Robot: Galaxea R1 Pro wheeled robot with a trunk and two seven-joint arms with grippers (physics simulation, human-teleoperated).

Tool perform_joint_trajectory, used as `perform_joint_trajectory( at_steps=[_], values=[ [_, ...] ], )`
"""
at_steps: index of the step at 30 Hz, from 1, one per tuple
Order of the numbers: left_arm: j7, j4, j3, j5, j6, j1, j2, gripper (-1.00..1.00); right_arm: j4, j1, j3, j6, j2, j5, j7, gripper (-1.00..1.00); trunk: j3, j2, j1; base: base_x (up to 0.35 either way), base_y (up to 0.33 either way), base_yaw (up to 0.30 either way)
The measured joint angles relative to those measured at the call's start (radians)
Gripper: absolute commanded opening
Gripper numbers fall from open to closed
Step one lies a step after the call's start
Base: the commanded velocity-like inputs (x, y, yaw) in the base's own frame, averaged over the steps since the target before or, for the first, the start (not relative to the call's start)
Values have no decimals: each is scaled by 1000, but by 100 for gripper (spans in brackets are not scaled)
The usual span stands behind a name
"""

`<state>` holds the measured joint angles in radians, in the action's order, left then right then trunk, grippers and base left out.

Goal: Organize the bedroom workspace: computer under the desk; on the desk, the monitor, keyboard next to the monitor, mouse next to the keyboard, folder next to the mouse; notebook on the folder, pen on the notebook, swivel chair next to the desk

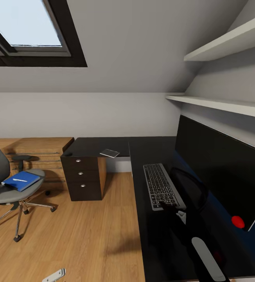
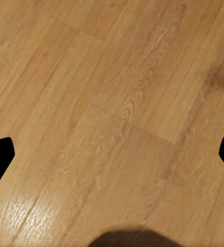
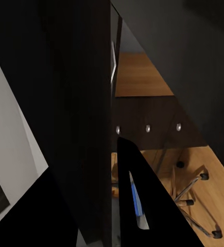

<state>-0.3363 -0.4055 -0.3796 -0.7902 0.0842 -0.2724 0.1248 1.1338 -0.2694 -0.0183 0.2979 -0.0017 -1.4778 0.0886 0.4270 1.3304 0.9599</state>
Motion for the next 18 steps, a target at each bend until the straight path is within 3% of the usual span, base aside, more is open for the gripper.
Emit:
perform_joint_trajectory(
  at_steps=[15,18],
  values=[
    [2,0,2,1,0,0,0,100,-17,0,-3,-1,0,6,-2,-100,0,0,0,-28,-25,0],
    [2,0,2,1,1,0,1,100,-29,0,-4,0,0,3,-4,-100,0,0,0,-1,-196,0]
  ],
)
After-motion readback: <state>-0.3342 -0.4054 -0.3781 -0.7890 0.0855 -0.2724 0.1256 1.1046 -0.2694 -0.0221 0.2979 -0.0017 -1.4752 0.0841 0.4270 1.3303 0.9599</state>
